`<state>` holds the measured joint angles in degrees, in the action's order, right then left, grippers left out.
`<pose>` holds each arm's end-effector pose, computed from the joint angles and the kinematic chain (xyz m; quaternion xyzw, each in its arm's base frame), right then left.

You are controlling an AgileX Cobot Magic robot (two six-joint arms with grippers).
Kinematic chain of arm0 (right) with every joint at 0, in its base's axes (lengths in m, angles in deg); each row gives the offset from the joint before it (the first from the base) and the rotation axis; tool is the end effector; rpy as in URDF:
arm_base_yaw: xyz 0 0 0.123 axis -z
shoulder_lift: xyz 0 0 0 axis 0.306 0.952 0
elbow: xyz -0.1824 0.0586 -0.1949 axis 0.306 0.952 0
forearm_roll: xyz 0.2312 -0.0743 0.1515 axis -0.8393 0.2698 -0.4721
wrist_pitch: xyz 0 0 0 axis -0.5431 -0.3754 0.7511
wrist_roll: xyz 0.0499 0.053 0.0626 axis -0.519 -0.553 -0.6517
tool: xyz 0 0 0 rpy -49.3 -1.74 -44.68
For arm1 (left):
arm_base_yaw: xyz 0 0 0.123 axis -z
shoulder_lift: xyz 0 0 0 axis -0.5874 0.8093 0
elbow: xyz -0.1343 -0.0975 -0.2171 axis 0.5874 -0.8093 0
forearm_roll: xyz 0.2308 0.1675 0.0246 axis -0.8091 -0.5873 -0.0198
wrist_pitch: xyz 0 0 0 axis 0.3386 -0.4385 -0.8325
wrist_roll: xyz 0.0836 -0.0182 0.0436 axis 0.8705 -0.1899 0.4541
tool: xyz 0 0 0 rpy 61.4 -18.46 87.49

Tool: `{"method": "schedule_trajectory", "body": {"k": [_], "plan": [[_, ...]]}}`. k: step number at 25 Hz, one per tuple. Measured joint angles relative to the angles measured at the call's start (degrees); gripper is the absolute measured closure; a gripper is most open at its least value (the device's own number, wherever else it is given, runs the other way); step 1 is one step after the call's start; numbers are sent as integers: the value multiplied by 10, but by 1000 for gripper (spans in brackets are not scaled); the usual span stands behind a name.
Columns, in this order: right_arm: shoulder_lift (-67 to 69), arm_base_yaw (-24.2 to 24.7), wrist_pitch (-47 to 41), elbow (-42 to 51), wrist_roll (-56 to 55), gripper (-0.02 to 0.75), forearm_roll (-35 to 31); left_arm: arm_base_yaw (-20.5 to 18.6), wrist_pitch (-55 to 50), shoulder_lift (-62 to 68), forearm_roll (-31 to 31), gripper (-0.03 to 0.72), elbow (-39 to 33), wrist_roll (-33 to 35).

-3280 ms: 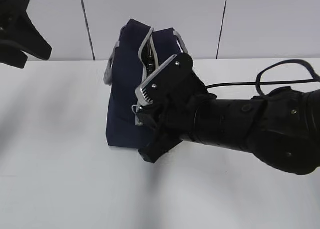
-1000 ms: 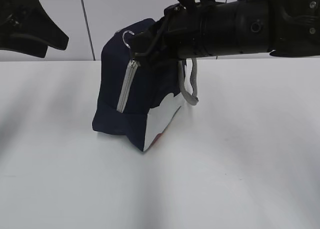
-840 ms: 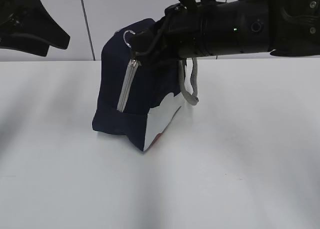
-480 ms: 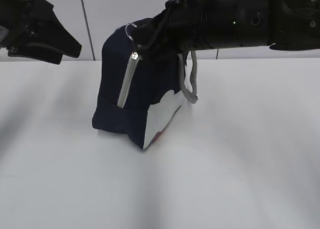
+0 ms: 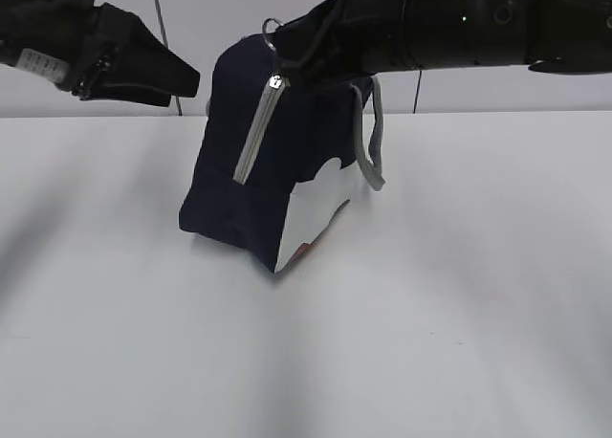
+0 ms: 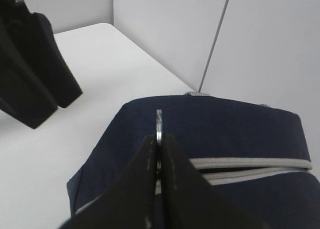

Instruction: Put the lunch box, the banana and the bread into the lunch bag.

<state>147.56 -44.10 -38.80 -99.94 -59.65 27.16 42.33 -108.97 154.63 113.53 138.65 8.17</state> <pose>0.3667 0.2081 0.2838 -0.3854 0.7094 0.1350 0.5745 0.3690 -0.1084 0.2799 0.2334 0.8570 -0.3503 0.2973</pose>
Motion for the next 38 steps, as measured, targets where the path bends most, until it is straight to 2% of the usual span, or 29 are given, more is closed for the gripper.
{"method": "schedule_trajectory", "body": {"k": [5,10,16,22,27,30,36,38], "plan": [[8,0,16,-1,-2,754,2,0,6,31,54,274,0,89],[12,0,22,-1,-3,754,3,0,7,55,77,319,0,140],[12,0,22,-1,-4,754,3,0,-17,59,101,328,0,225],[12,0,23,-1,-9,754,3,11,0,59,102,328,0,273],[12,0,24,-1,-10,754,3,37,34,59,100,337,0,280],[12,0,24,-1,-10,754,3,38,39,59,99,405,0,280],[12,0,24,-1,-10,754,3,38,44,59,91,648,0,277],[12,0,22,-1,-10,754,3,38,44,59,84,680,0,274]]}}
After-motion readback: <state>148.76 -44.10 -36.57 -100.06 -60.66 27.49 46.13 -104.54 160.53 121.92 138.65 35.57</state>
